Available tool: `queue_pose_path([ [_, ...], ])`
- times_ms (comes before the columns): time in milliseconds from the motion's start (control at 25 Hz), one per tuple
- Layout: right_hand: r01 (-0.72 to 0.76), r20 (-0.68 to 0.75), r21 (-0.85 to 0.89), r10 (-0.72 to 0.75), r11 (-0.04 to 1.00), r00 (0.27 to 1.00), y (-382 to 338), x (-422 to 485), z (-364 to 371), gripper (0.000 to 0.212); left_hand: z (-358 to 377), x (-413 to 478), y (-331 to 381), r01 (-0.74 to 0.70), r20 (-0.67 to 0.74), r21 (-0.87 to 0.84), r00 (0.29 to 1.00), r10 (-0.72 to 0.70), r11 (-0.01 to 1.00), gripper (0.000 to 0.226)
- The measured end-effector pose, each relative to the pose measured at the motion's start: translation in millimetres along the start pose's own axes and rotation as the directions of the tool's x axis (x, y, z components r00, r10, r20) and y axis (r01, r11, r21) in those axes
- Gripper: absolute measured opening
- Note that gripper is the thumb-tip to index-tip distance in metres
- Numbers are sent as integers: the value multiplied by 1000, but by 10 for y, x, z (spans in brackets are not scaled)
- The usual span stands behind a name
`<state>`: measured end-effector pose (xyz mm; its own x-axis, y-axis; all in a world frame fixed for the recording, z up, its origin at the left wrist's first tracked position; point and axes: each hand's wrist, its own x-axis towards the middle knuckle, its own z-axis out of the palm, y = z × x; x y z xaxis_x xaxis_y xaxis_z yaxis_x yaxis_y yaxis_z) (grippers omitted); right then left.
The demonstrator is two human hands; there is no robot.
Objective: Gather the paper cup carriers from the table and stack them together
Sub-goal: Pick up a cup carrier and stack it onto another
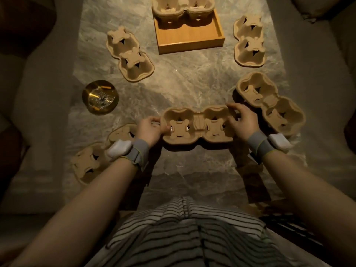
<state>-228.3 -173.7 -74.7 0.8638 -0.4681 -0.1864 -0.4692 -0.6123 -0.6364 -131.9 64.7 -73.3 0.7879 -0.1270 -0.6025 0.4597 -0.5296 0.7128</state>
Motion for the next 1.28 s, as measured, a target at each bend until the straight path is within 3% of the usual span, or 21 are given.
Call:
queue_pose_path([
  [80,40,50,-70,-37,997,998,-35,49,-20,39,9,-25,-4,-56,-16,91,998,58,994,38],
  [200,224,127,-231,-198,947,972,-265,153,-12,38,-70,-97,0,-207,-126,323,958,258,924,39],
  [280,378,167,-253,-345,890,924,-549,215,123,37,-246,-145,-29,-270,-221,419,896,386,867,39],
  [400,527,282,-216,-464,822,840,-972,227,434,38,-560,-217,-174,-300,-216,569,844,491,766,45],
  [600,732,503,-187,-576,655,644,-1507,151,1033,46,-1064,-394,-581,-113,-190,751,907,376,651,72],
  [880,835,769,-64,-507,546,390,-1797,-67,1575,84,-1452,-574,-1129,66,-207,772,966,153,632,98],
  [960,847,803,-71,-474,527,362,-1761,-107,1658,93,-1478,-609,-1246,74,-190,763,975,114,643,101],
  [1120,863,798,-117,-470,492,376,-1733,-122,1734,93,-1504,-585,-1327,16,-140,671,984,106,741,106],
  [1280,813,780,-83,-471,576,413,-1810,-68,1726,84,-1522,-585,-1332,-50,-110,633,982,153,773,109],
])
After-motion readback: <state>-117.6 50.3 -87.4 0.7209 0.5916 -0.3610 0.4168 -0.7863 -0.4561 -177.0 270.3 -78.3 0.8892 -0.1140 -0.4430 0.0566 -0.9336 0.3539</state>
